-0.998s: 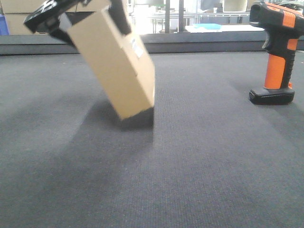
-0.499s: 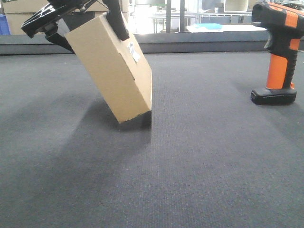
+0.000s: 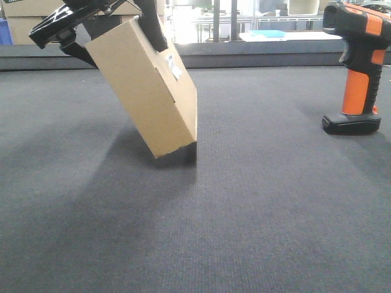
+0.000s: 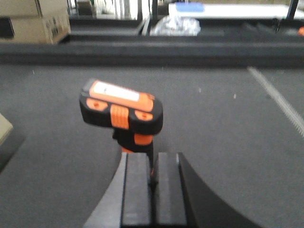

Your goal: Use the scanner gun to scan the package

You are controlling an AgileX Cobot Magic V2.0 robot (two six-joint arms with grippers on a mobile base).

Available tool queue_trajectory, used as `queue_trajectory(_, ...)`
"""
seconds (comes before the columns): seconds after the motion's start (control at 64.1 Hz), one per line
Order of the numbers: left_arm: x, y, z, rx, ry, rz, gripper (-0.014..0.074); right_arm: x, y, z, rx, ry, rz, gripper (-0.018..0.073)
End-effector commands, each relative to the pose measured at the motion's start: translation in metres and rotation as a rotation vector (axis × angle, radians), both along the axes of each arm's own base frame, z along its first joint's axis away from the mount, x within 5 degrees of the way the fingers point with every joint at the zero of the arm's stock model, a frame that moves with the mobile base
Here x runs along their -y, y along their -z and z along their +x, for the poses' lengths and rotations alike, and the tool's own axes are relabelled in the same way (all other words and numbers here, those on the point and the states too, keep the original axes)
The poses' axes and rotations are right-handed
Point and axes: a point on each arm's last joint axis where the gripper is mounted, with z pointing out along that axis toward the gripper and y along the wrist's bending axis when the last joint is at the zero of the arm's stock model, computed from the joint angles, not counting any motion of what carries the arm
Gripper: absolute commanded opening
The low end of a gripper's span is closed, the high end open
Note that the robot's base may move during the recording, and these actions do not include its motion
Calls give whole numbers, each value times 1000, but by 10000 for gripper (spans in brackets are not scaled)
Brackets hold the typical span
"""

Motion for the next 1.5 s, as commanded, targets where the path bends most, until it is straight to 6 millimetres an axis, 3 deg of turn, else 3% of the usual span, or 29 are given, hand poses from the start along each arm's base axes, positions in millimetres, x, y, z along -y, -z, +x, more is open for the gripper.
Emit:
queue_trajectory(0.0, 2, -3, -1, 17, -2, -14, -111, 2, 4, 16, -12, 5, 3, -165)
queue_trajectory(0.437, 2, -3, -1, 19, -3, -12, -111, 7, 35, 60, -58, 51, 82, -165)
queue_trajectory(0.561, 2, -3, -1, 19, -3, -12, -111, 1, 52, 74, -114, 28, 85, -165)
queue_trajectory(0.78, 1, -3, 0, 30, -1, 2, -111, -19, 69, 96, -50, -40, 72, -165)
queue_trajectory(0.967, 0, -3, 0, 37, 1, 17, -111, -20, 83, 112, 21, 11, 278, -165)
queue_trajectory(1.154, 0, -3, 0, 42, 12, 23, -111, -20, 95, 118, 15, 21, 289, -153)
queue_trajectory(1.216, 0, -3, 0, 46, 22, 28, -111, -20, 99, 119, -5, 23, 288, -90)
queue_trajectory(1.279, 0, -3, 0, 48, 25, 30, -111, -20, 102, 120, -14, 25, 287, 31)
queue_trajectory(1.482, 0, -3, 0, 49, 27, 31, -111, -19, 111, 125, -31, 38, 288, 515)
